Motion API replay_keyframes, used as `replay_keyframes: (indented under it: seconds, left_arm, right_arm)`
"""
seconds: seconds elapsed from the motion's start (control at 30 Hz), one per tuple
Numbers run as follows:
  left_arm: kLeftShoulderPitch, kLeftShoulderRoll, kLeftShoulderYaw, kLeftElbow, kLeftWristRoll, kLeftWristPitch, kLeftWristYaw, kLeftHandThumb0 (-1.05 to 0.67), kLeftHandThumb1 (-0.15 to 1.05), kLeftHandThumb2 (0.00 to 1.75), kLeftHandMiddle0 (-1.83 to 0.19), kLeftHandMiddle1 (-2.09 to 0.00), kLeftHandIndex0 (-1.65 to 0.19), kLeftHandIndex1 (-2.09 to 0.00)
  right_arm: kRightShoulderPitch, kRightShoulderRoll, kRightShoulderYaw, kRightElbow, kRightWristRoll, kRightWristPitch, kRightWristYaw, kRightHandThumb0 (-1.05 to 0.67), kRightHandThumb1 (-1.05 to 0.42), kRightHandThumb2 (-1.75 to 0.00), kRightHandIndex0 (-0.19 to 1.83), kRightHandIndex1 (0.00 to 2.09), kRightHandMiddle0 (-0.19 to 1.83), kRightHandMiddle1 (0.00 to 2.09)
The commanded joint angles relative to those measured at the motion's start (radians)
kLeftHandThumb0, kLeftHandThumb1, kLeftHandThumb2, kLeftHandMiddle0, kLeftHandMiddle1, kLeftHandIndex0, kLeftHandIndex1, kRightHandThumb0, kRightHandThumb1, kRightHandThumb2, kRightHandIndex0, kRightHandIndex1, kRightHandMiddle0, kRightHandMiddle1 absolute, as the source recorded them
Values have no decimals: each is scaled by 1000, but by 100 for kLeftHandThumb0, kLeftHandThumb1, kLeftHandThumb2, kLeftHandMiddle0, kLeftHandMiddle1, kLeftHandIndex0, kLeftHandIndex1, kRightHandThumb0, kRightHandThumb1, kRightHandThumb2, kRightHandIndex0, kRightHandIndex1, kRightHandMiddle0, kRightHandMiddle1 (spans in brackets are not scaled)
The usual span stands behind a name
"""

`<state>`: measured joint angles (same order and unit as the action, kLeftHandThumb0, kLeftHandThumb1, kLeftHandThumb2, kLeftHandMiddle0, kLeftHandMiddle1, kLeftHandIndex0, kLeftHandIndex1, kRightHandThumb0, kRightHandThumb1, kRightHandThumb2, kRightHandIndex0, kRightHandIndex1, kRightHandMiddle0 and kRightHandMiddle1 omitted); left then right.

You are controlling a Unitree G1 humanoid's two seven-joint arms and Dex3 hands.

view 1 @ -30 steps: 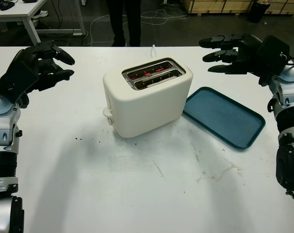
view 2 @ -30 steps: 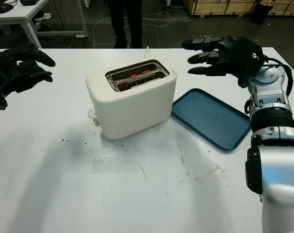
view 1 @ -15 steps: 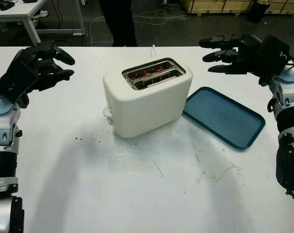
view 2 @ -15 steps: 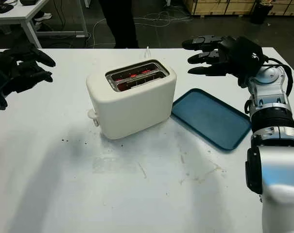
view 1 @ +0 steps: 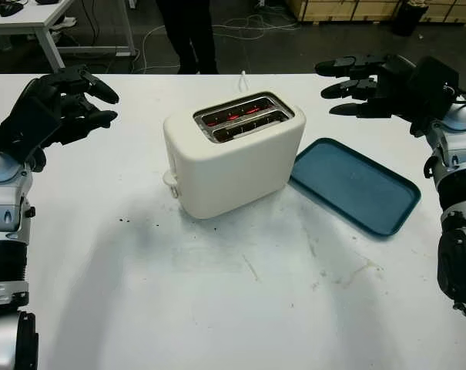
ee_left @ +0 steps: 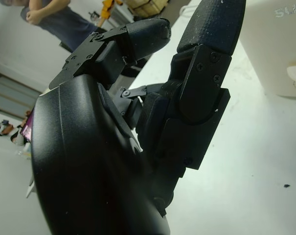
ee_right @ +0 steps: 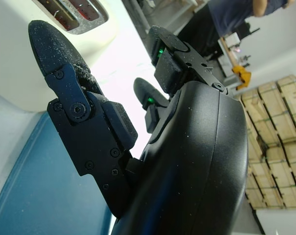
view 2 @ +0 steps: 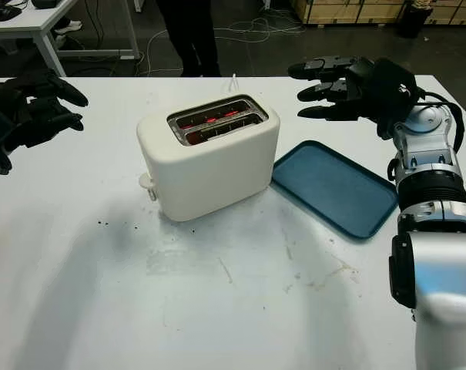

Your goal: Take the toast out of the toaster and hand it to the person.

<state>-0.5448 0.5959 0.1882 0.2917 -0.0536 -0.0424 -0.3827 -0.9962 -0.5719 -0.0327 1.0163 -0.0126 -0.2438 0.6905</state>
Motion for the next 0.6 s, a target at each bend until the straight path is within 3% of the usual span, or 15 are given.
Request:
replay_keyframes:
  seconds: [0.0,0.57]
  left_arm:
    - [-5,-2,3,7,-2,-18,3,-105,88,0,-64,-132,-58,-119]
    - [-7,-5,3,2,-6,-12,3,-105,87,0,-64,-132,-59,-118]
  right_arm:
    - [8,-4,-4,-10,0,-4,-5,-83,-73,0,36,58,61,0]
    - [0,0,-3,3,1,-8,-1,-84,-73,0,37,57,61,1]
